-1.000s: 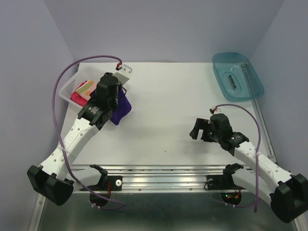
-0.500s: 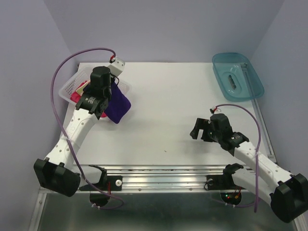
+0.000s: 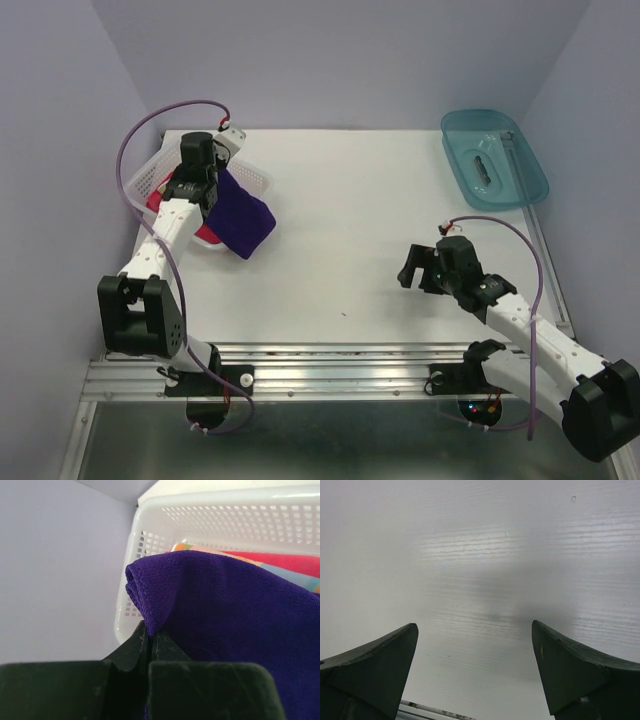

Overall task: Fold and stack the towels
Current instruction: Neatly place the folded towel into the bin

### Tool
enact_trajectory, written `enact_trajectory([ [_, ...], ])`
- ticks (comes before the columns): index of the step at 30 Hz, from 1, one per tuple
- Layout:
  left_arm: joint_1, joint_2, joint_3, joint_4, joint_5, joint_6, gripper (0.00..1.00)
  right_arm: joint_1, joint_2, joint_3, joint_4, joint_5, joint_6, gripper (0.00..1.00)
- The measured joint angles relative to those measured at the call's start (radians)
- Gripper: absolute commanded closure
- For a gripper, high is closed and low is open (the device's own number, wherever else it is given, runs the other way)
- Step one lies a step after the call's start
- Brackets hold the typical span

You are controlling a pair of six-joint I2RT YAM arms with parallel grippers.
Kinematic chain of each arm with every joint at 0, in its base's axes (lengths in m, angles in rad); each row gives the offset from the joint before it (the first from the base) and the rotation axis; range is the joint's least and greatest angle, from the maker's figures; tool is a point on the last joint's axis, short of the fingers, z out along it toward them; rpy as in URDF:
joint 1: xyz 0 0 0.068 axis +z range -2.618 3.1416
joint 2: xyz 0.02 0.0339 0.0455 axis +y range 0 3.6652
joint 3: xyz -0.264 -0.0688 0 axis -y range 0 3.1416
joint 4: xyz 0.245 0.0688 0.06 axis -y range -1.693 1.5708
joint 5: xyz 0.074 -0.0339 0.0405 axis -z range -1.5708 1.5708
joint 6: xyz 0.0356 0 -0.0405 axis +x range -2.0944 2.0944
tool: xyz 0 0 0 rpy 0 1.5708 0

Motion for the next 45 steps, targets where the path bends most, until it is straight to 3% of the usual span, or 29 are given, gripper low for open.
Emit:
enact_trajectory([
  [13,0.127,0.187,0.0,0.131,0.094,0.057,1.0,0.0,0.007,0.0,-0.009,0.053,0.004,0.0],
  [23,0.172,0.354,0.017,0.201,0.077,0.058,1.0,0.0,0.045,0.006,-0.023,0.074,0.009,0.0],
  [36,0.197,0.361,0.017,0.346,-0.005,0.077,1.0,0.0,0.091,0.018,-0.027,0.09,0.012,0.0],
  [45,0.209,0.384,0.043,0.354,-0.027,0.085,1.0,0.0,0.095,0.018,-0.027,0.098,0.015,0.0],
])
